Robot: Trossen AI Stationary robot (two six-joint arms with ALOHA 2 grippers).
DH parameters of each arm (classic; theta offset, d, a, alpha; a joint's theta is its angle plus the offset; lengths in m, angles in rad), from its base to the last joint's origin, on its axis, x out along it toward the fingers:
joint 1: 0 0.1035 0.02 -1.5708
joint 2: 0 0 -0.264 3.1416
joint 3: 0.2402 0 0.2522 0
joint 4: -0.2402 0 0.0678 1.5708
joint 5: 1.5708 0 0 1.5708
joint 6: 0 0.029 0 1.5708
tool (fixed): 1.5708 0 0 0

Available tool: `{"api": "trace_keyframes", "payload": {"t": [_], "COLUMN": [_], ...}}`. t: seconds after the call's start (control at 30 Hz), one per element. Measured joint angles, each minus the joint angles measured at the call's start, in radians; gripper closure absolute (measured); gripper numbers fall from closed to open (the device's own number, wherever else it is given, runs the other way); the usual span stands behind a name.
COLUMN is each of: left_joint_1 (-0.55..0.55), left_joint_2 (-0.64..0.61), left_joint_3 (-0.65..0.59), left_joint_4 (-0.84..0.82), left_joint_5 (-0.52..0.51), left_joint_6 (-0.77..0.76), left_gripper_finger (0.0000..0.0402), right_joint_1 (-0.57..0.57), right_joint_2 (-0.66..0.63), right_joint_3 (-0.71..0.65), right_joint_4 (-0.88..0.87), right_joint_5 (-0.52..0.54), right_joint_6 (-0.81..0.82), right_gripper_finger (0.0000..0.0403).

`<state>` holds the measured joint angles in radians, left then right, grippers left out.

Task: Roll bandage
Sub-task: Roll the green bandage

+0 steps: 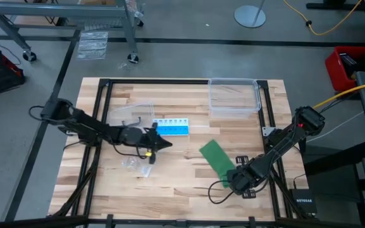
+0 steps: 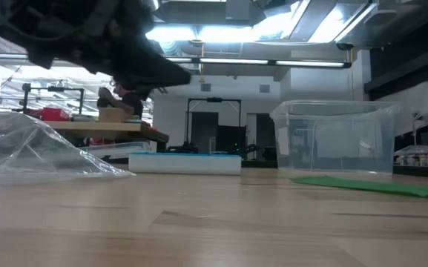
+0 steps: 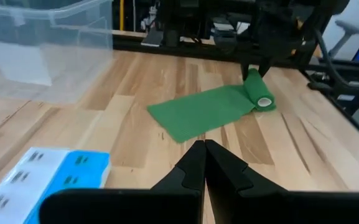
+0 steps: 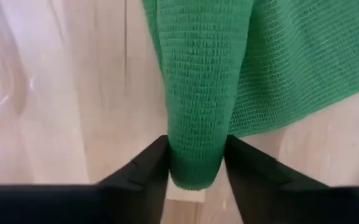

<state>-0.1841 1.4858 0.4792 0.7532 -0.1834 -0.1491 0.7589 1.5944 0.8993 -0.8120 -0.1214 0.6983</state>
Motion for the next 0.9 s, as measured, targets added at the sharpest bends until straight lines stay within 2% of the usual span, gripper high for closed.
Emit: {"api": "trace_keyframes", "payload": {"t": [0.23, 0.53, 0.73, 0.9], "left_joint_1": [0.0, 0.006, 0.03, 0.062], "left_joint_2": [0.208, 0.448, 0.564, 0.637], "left_joint_3": [0.167, 0.42, 0.579, 0.69], "left_joint_4": [-0.002, -0.005, -0.017, -0.095], "left_joint_5": [0.0, 0.001, 0.002, 0.034], "left_joint_6": [0.087, 0.232, 0.286, 0.296], "left_gripper_finger": [0.0399, 0.0399, 0.0399, 0.0399], "right_joint_1": [0.0, 0.0, 0.0, 0.0], "right_joint_2": [0.0, 0.0, 0.0, 0.0], "right_joint_3": [0.0, 0.0, 0.0, 0.0], "right_joint_4": [0.0, 0.003, 0.031, 0.084], "right_joint_5": [-0.018, -0.022, -0.021, -0.002], "right_joint_6": [0.0, -0.004, -0.026, -0.064], "right_gripper_finger": [0.0352, 0.034, 0.0349, 0.0348]}}
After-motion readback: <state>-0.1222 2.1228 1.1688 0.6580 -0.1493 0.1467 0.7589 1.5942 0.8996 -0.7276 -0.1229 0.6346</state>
